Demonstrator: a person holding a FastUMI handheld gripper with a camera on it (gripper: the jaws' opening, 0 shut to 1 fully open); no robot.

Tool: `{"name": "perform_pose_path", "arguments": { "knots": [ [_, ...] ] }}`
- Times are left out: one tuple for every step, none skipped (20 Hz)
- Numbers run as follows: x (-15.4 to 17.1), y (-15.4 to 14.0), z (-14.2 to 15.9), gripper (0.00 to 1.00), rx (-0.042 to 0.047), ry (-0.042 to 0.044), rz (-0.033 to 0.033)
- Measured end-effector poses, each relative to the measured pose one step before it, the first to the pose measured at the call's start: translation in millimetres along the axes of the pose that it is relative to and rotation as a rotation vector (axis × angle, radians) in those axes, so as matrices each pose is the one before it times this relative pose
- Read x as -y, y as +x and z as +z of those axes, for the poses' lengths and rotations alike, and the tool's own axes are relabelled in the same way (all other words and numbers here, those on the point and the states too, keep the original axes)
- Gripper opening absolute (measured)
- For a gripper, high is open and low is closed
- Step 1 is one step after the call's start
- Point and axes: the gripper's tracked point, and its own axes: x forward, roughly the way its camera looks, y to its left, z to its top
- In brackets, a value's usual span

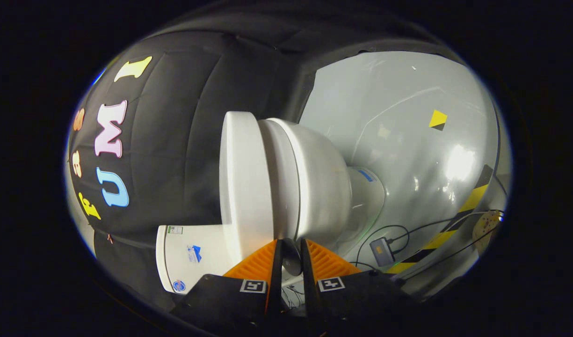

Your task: Open the toilet lid.

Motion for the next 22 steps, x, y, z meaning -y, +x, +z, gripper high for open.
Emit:
{"name": "perform_pose_path", "arguments": {
  "knots": [
    [4.49,-0.14,0.62,0.25,0.00177,-0.0252,-0.01398],
    [-4.18,3.26,6.69,0.26,0.02585,0.02714,0.02421],
    [-0.47,6.7,-1.23,0.21,-0.02179,0.0269,0.00515],
    [-1.41,-6.5,2.02,0.16,0.00605,0.0102,0.01049],
    [0.01,-1.7,-1.29,0.11,-0.00521,-0.00209,0.00439],
    [-0.74,-2.91,-2.09,0.11,-0.00641,-0.01253,0.00002],
    [-1.18,-2.7,-4.27,0.11,-0.00695,-0.03543,-0.00938],
    [-4.32,-4.16,-1.77,0.11,-0.00096,-0.05902,-0.00313],
    [-3.22,0.48,-3.09,0.11,-0.00323,-0.07397,-0.02261],
    [-0.54,-0.41,-1.52,0.1,-0.00457,-0.06216,-0.02437],
    [-2.99,-1.11,2.93,0.1,0.00406,-0.0232,-0.00909],
    [-5.33,-2.52,4.02,0.1,0.00414,-0.01052,-0.00384],
    [-3.77,-2.08,1.94,0.11,0.00512,-0.01984,-0.0088],
    [-1.67,-2.54,-1.08,0.11,0.00613,-0.03422,-0.01498],
    [-4.09,-3.03,-0.46,0.11,0.00386,-0.0334,-0.01387],
    [-5.93,-3.24,2.81,0.11,0.00464,-0.0345,-0.01069],
    [-5.98,-4.73,3.48,0.11,0.00791,-0.03969,-0.01175],
    [-7.69,-3.85,1.67,0.11,0.00713,-0.04477,-0.02157],
    [-5.46,-4.36,3.28,0.11,0.01222,-0.04827,-0.02265],
    [-7.63,-6.45,3.46,0.11,0.01455,-0.0419,-0.01596],
    [-7.73,-5.83,5.52,0.11,0.01509,-0.03674,-0.01281],
    [-9.74,-6.63,4.39,0.11,0.01506,-0.03703,-0.0117]
  ]
}}
